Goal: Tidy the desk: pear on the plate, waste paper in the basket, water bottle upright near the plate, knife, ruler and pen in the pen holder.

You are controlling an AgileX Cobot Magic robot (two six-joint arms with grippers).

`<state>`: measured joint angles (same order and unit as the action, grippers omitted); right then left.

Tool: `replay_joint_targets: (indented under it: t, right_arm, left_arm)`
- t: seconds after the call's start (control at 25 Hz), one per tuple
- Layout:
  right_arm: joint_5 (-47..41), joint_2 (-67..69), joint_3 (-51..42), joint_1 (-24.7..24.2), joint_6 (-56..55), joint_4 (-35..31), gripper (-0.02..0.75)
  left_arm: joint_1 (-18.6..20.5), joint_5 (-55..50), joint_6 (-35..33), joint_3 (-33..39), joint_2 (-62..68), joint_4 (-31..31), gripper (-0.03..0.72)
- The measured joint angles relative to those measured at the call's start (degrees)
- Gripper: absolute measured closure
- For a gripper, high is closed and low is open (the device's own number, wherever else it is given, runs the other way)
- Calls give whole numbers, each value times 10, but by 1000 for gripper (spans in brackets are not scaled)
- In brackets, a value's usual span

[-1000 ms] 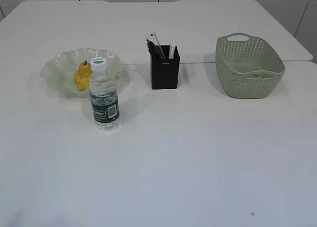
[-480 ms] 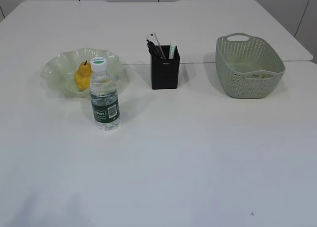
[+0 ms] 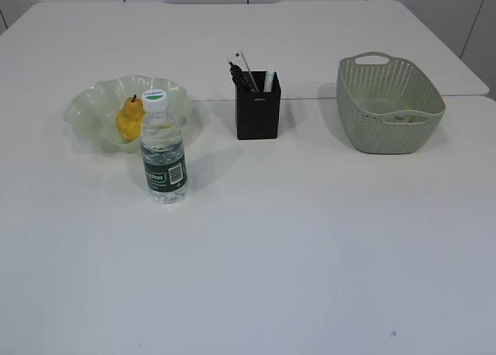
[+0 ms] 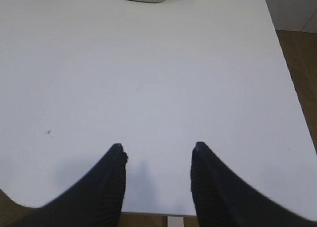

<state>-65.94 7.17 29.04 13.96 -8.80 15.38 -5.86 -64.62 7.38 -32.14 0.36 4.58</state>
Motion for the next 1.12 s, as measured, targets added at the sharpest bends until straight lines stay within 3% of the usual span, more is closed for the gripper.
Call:
replay_joint_targets:
  t: [0.2,0.56,1.12]
  right_arm:
    - [0,-3,0,-8,0,0,410]
    - [0,-49,0,-89,0,0,410]
    - [0,-81,0,-90,0,-3,410]
  left_arm:
    - [0,-25,0,0,0,3,171]
    - [0,-15,0,12,0,7,179]
    - [0,5,0,20,0,-10,186]
